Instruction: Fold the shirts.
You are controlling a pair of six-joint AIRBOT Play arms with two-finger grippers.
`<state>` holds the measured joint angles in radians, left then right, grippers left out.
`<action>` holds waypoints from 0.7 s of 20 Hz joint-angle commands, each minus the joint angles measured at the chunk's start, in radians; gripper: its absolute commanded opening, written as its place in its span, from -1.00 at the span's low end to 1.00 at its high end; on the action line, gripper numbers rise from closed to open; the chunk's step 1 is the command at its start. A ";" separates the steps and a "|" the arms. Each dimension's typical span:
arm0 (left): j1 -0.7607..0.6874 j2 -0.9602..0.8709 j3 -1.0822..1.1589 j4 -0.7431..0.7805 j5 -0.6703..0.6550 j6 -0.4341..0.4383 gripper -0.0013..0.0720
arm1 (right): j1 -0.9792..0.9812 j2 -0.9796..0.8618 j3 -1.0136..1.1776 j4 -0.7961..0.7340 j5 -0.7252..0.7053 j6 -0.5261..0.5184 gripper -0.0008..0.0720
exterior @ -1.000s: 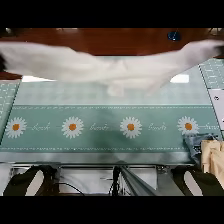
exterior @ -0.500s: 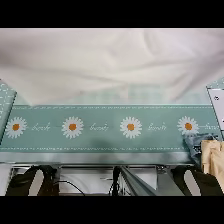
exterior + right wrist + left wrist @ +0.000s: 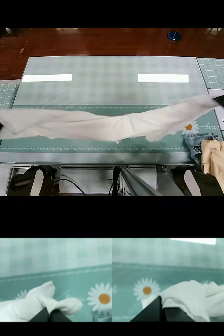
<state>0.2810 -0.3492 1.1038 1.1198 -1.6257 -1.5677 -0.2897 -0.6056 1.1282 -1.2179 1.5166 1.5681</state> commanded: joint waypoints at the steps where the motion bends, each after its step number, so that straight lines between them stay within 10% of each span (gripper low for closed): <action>1: 0.001 0.032 -0.277 -0.022 0.074 -0.023 -0.91 | 0.040 -0.039 -0.262 0.012 -0.220 0.013 -0.92; 14: -0.019 -0.348 -0.745 -0.171 0.907 0.169 -0.91 | 0.290 -0.665 -0.315 0.085 -0.965 0.029 -0.92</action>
<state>0.2623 -0.6163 0.3855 0.9562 -0.8936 -1.4532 -0.0170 -1.1702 0.8169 -1.1763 0.7261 1.5963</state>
